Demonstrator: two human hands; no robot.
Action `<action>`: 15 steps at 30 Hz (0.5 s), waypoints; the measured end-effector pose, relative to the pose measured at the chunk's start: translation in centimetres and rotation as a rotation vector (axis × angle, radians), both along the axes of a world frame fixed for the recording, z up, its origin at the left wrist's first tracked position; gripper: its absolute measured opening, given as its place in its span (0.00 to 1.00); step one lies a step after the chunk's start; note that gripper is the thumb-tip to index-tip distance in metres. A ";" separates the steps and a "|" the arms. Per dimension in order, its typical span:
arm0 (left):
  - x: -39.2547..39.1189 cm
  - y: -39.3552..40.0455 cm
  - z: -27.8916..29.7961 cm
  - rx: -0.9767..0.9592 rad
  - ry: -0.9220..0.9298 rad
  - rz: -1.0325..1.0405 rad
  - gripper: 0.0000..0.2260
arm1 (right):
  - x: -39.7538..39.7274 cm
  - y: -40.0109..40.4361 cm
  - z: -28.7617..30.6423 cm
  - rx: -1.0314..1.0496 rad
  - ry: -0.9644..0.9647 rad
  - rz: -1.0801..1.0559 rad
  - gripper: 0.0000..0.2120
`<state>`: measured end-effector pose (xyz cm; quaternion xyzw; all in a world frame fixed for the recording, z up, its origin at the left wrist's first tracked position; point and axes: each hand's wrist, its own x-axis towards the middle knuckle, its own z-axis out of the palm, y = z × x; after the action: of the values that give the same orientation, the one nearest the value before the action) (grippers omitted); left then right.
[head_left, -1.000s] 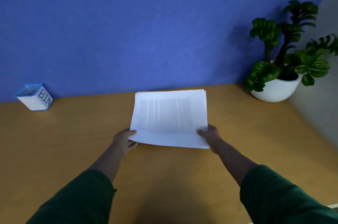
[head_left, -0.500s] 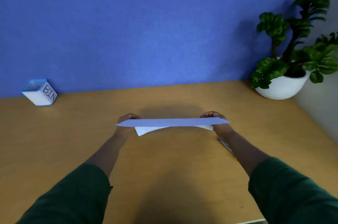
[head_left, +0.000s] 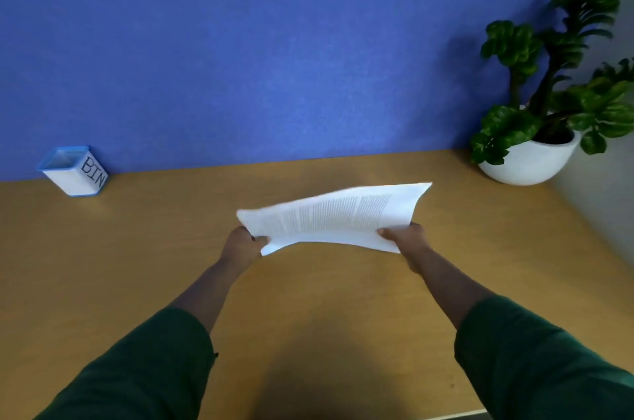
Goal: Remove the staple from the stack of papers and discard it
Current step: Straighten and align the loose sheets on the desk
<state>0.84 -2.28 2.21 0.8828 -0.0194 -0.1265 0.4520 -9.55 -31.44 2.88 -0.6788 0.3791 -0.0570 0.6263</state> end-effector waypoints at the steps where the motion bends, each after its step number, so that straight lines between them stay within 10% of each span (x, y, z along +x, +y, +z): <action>1: 0.0 -0.1 -0.1 0.027 0.003 -0.010 0.10 | 0.0 -0.1 -0.1 0.006 0.002 0.006 0.17; 15: -0.6 -0.1 0.1 -0.042 0.139 0.043 0.09 | 0.6 -1.0 -0.2 -0.049 0.007 0.037 0.14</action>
<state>0.24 -2.41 2.30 0.8623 0.0284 -0.1775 0.4733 -8.93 -32.47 2.67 -0.7010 0.3671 -0.0520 0.6091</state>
